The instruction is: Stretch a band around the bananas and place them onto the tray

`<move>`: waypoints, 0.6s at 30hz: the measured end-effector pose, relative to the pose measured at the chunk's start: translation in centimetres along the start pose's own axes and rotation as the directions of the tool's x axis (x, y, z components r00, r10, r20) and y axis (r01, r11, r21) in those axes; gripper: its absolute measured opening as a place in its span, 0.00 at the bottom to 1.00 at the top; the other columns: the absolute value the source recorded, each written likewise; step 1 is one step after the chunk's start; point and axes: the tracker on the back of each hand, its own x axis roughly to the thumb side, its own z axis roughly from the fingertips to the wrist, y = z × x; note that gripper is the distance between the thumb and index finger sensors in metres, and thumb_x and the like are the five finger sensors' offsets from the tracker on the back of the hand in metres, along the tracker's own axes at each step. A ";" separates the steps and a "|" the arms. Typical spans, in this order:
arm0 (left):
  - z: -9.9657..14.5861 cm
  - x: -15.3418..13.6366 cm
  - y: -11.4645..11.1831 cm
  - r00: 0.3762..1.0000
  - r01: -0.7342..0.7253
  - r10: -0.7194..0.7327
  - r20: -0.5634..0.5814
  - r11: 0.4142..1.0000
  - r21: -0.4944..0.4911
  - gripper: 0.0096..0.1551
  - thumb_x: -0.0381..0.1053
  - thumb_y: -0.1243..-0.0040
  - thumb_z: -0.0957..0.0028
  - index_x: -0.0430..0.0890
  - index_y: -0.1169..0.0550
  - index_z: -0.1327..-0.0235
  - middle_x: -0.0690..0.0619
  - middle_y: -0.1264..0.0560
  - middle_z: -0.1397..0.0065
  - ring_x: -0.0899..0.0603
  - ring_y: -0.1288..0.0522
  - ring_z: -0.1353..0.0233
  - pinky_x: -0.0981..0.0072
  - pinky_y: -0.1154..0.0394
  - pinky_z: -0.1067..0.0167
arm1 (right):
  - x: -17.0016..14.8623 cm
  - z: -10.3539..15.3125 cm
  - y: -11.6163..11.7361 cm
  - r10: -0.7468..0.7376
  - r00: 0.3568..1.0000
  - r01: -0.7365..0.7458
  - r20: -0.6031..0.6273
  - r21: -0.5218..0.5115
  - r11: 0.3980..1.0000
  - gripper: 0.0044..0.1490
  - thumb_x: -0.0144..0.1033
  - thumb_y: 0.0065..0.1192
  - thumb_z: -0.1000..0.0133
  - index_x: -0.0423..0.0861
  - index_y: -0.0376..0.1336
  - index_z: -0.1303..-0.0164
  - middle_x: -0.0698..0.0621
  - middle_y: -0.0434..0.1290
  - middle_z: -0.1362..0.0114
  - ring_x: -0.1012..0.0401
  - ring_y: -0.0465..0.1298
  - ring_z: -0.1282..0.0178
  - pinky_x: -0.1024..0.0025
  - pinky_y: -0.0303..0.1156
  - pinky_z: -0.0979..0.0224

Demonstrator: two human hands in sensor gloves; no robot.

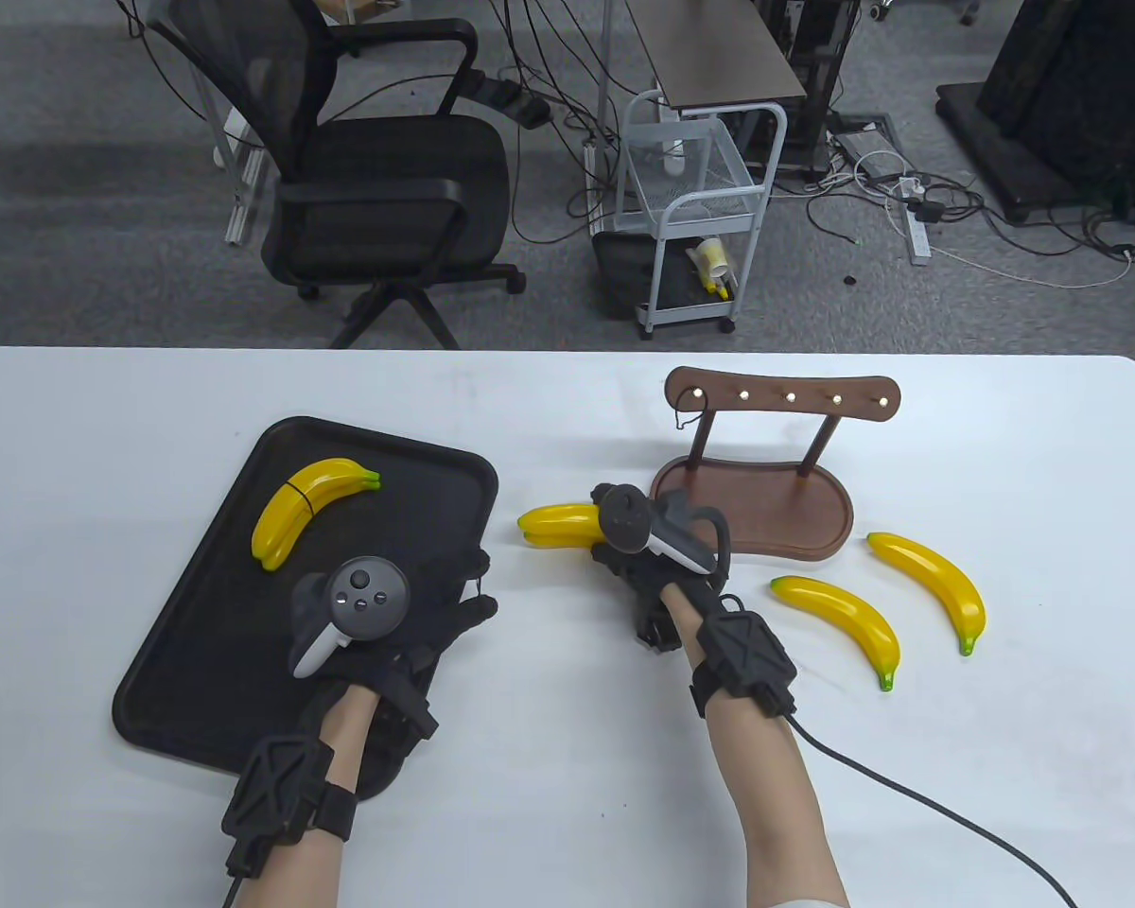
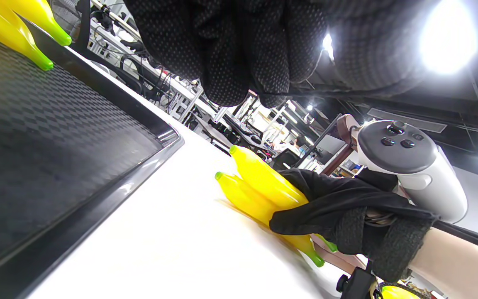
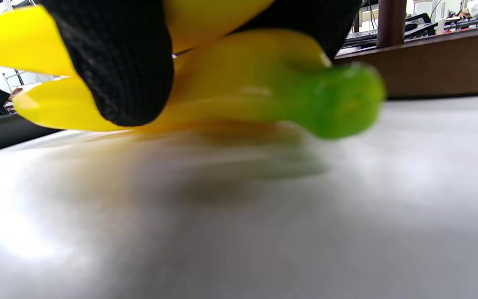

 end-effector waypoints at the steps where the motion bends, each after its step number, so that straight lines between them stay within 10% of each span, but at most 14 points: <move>1: 0.0 0.0 0.0 1.000 -0.001 0.001 0.000 1.000 0.001 0.37 0.65 0.41 0.46 0.55 0.33 0.24 0.58 0.29 0.19 0.45 0.28 0.19 0.51 0.34 0.20 | 0.1 0.0 0.0 0.005 1.000 -0.005 0.005 -0.001 1.000 0.46 0.43 0.75 0.49 0.46 0.55 0.23 0.48 0.67 0.23 0.51 0.75 0.28 0.58 0.75 0.30; 18: -0.1 0.1 -0.2 1.000 -0.004 0.004 0.003 1.000 -0.004 0.37 0.64 0.41 0.46 0.55 0.34 0.23 0.57 0.29 0.19 0.45 0.28 0.19 0.51 0.35 0.20 | 0.2 0.9 -0.8 -0.025 0.999 0.026 0.028 -0.037 0.999 0.44 0.42 0.80 0.52 0.47 0.60 0.27 0.47 0.72 0.26 0.51 0.79 0.32 0.57 0.78 0.33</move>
